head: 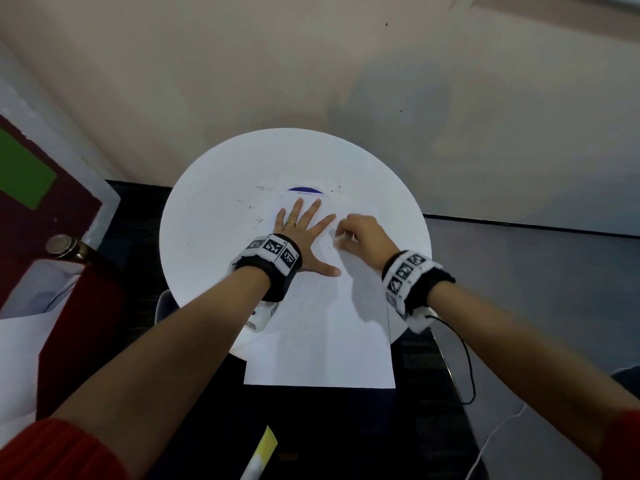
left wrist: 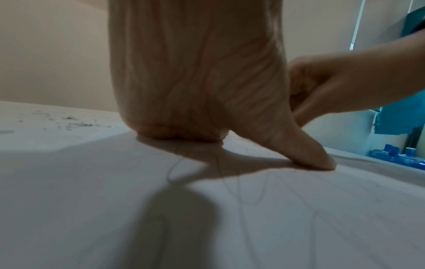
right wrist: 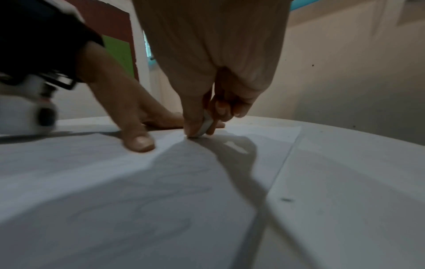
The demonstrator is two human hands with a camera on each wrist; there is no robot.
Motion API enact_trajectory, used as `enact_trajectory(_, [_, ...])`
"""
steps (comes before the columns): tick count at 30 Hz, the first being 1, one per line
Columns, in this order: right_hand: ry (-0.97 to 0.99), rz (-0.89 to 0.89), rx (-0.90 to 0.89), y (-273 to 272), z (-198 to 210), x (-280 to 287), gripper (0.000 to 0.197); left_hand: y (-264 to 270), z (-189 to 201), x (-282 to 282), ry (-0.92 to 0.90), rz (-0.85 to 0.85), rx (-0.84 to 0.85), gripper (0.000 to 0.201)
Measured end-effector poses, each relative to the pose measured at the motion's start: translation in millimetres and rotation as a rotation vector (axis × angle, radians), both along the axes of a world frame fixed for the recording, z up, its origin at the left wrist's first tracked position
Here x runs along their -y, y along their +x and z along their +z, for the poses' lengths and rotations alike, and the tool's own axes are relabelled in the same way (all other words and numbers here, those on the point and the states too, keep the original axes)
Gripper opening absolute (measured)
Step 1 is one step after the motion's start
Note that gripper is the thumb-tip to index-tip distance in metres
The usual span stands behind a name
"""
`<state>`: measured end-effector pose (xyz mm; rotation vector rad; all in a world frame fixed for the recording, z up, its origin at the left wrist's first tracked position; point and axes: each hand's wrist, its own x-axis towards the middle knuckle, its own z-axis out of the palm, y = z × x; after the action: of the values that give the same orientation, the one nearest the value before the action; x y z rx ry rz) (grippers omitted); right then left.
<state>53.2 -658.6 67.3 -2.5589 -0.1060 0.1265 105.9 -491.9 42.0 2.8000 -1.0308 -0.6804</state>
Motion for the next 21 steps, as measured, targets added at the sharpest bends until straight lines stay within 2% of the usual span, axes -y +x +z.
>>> enact_trajectory(2, [0.015,-0.046,0.027,4.0,-1.5,-3.7,0.004,0.0,1.1,-0.9,-0.006,0.011,-0.005,0.117])
enact_trajectory(6, [0.084,-0.005,-0.025,-19.2,-2.8,4.0,0.007,-0.3,5.5,-0.9,0.003,0.003,-0.018,0.117])
enact_trajectory(10, [0.373,-0.343,0.085,-12.9,-1.0,34.7,0.009,-5.3,7.8,0.7,0.007,-0.022,-0.038,0.114])
enact_trajectory(15, [0.419,-0.311,0.023,-14.9,-26.2,38.6,0.016,-48.2,14.0,24.2,0.004,-0.201,0.096,0.085])
enact_trajectory(18, [0.47,-0.321,0.063,-15.7,-25.2,37.4,0.013,-73.5,7.6,31.8,-0.016,-0.411,0.014,0.067])
enact_trajectory(19, [0.479,-0.327,0.069,-15.3,-24.0,37.8,0.014,-73.1,6.0,29.9,0.005,-0.391,0.015,0.065])
enact_trajectory(20, [0.486,-0.324,0.072,-14.5,-23.6,38.6,0.014,-69.4,4.6,26.4,0.041,-0.282,0.029,0.065])
enact_trajectory(21, [0.492,-0.32,0.071,-14.0,-23.5,38.7,0.014,-65.7,4.8,21.4,0.082,-0.092,0.034,0.066])
